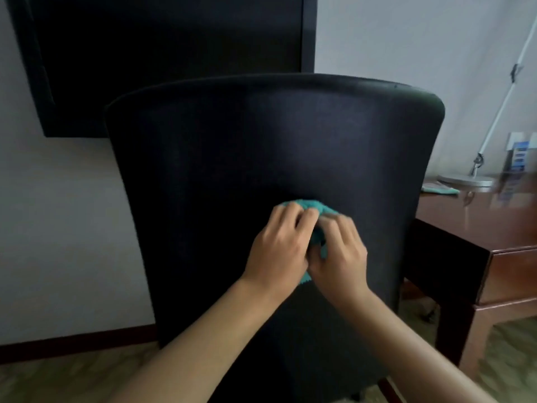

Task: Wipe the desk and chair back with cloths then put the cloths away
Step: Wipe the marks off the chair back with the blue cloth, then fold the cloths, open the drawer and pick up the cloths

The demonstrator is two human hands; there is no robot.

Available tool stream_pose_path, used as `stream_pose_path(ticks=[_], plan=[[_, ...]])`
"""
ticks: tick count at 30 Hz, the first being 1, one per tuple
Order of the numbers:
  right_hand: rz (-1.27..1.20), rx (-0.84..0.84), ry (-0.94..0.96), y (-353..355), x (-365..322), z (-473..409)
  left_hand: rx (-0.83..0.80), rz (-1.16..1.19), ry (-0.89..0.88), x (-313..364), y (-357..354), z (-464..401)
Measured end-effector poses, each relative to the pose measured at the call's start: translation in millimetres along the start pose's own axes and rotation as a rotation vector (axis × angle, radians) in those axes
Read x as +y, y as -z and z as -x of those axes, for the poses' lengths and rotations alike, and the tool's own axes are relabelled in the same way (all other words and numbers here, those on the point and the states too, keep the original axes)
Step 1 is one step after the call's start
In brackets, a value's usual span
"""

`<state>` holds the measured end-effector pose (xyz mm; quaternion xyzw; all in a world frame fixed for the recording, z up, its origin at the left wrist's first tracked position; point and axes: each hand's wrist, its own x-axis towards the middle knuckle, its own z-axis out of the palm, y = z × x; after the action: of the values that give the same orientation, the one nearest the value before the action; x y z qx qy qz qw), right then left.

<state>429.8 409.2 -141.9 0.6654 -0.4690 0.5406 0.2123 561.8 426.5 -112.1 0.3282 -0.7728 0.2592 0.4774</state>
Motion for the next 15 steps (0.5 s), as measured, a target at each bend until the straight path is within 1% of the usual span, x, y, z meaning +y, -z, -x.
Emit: stream_pose_path(ticks=[1,2,4,5,9,12,15], plan=[[-0.011,-0.063,0.039,-8.2,-8.6,17.9,-0.009,0.008,0.022,-10.6,3.9,21.7],[-0.04,-0.08,0.1,-13.3,-19.3,32.8,-0.009,0.011,0.052,-22.3,9.8,44.8],[-0.066,-0.009,0.182,-20.9,-39.0,43.5,-0.016,0.014,0.121,-44.0,24.0,83.3],[-0.082,0.024,0.203,-24.2,-49.2,40.7,-0.03,0.015,0.156,-52.5,32.1,97.6],[-0.169,-0.018,0.194,-47.8,-97.4,35.4,-0.051,0.008,0.285,-76.0,61.8,114.7],[-0.267,-0.021,0.144,-60.2,-120.3,38.0,-0.09,-0.002,0.376,-85.4,81.6,113.7],[-0.355,-0.098,-0.04,-55.6,-134.0,36.9,-0.199,0.044,0.46,-93.0,100.4,103.8]])
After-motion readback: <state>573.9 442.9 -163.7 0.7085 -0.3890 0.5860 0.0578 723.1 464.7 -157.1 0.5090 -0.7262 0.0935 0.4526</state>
